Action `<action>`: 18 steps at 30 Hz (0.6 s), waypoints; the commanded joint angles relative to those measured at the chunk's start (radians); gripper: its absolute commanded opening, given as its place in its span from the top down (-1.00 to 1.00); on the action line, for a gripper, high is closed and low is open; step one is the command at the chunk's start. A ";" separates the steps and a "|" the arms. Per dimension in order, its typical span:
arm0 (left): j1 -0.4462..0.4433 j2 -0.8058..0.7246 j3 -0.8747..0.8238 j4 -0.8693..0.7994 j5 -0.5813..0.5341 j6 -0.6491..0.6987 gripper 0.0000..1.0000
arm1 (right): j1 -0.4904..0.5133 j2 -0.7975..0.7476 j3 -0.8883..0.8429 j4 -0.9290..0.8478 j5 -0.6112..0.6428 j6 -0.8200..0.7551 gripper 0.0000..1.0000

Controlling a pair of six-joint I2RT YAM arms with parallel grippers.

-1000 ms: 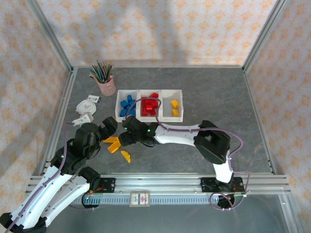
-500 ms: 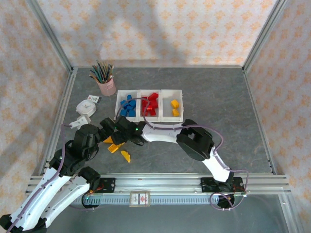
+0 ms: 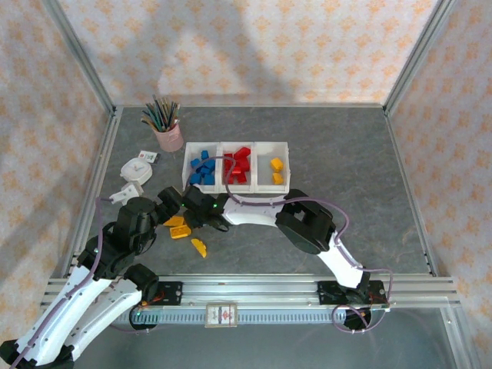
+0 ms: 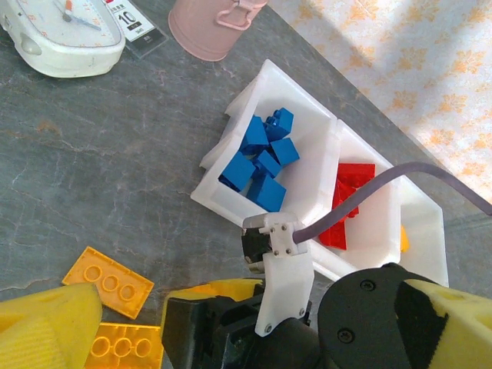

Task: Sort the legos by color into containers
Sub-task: Pick up the lego from the middle-left of the table.

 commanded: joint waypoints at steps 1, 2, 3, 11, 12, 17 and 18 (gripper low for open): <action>0.007 0.004 -0.020 0.002 -0.013 -0.001 -0.98 | -0.003 -0.052 -0.026 -0.043 0.069 0.015 0.16; 0.008 0.005 -0.020 0.004 -0.011 0.000 -0.98 | -0.003 -0.051 -0.030 -0.045 0.073 0.013 0.19; 0.006 0.006 -0.021 0.007 -0.010 0.000 -0.98 | -0.003 -0.048 -0.034 -0.046 0.074 0.010 0.24; 0.008 0.025 -0.011 0.029 0.011 0.006 -0.98 | -0.020 -0.134 -0.089 -0.011 0.042 0.026 0.53; 0.007 0.028 -0.007 0.030 0.014 0.009 -0.98 | -0.028 -0.158 -0.104 -0.006 0.034 0.030 0.54; 0.007 0.035 -0.003 0.084 0.071 0.044 -0.98 | -0.075 -0.296 -0.201 0.023 0.009 0.059 0.57; 0.007 0.041 -0.002 0.096 0.083 0.051 -0.98 | -0.087 -0.334 -0.231 0.030 0.010 0.067 0.58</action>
